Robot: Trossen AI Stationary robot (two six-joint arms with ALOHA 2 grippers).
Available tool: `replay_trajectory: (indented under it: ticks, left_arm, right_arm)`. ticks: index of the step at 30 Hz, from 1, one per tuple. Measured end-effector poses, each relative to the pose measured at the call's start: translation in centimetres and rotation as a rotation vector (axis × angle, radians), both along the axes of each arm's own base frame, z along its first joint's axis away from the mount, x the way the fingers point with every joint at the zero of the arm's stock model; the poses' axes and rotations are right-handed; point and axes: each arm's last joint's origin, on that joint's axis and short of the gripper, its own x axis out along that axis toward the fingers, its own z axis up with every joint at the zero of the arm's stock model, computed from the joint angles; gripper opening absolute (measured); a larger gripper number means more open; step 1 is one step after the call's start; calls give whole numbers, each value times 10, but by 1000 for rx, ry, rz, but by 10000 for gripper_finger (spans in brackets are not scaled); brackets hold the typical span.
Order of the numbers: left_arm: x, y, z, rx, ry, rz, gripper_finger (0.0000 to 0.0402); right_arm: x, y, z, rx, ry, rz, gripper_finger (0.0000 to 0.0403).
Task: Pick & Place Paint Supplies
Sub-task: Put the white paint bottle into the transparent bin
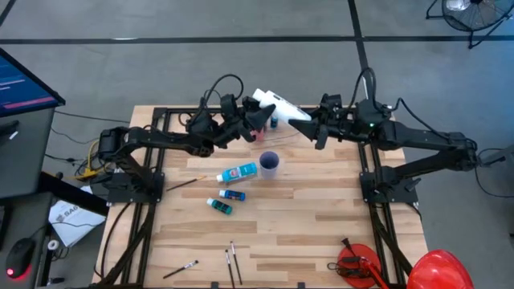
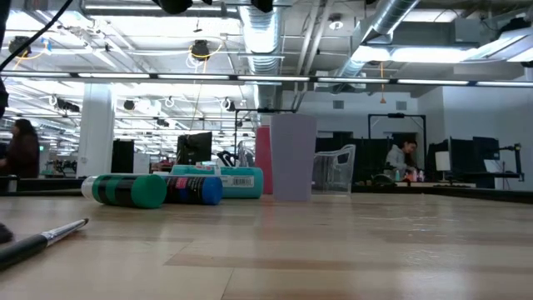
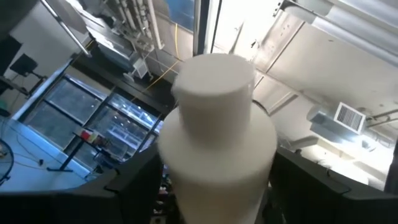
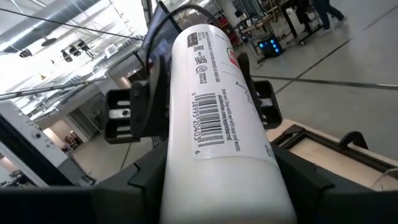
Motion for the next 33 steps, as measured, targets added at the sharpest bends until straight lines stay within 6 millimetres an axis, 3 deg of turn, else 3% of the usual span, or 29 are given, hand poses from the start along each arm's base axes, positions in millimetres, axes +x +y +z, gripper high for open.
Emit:
replay_trajectory:
  ticks: [10,18,24,29,33]
  left_arm:
    - [-3,15,0,-59,-27,-82,190]
    - [-1,14,-3,-79,47,-117,189]
    - [0,11,-11,-59,240,-198,188]
    - [-4,16,-13,-32,354,-342,188]
    - [-4,17,-20,-38,434,-405,188]
  right_arm:
    - [8,-1,-4,7,3,-8,191]
    - [2,-8,-5,10,37,10,238]
    - [-7,-12,-9,46,109,64,237]
    - [-10,-18,-20,140,220,208,236]
    - [-5,-20,-30,174,291,271,236]
